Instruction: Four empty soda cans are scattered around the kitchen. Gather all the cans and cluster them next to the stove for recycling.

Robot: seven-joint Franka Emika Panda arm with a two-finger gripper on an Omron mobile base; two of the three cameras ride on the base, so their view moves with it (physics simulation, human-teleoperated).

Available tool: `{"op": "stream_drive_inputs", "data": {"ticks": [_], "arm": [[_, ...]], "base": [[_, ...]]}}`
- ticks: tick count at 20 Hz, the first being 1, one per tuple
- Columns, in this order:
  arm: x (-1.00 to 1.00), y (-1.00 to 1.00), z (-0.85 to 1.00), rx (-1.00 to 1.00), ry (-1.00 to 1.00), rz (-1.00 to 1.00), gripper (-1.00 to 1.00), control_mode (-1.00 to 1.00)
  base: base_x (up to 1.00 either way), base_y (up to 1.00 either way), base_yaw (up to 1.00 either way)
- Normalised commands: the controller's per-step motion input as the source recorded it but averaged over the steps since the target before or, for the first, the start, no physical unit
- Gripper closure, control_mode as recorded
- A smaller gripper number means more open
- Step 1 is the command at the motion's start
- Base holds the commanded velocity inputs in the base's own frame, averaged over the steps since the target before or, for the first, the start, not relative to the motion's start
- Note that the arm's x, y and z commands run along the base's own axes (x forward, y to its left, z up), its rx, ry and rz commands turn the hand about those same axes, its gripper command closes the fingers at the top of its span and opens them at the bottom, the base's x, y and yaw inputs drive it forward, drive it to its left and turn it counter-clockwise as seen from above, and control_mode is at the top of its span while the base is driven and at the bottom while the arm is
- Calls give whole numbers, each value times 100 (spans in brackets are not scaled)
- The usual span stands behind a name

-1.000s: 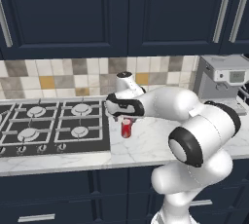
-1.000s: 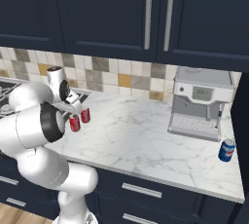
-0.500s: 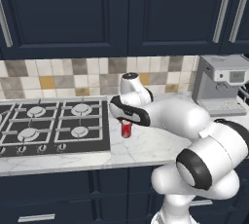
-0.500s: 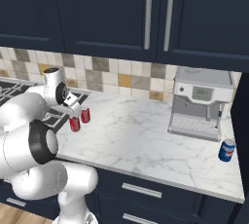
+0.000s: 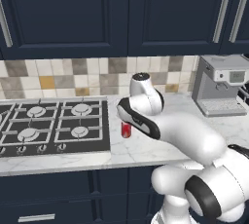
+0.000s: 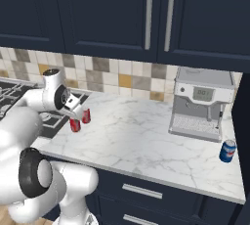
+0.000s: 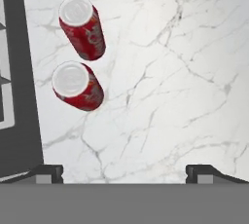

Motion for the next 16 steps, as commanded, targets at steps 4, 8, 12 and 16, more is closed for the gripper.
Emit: {"op": "stream_drive_inputs", "data": {"ticks": [4, 8, 12, 16], "arm": [[-26, -26, 28, 3, 0, 0, -100, -100], [-32, -31, 14, 0, -5, 4, -100, -100], [-33, -34, 5, 0, -11, 7, -100, -100], [-25, -34, 4, 0, -3, 1, -100, -100]], "base": [[0, 0, 0], [0, 0, 0], [0, 0, 0], [0, 0, 0]]}}
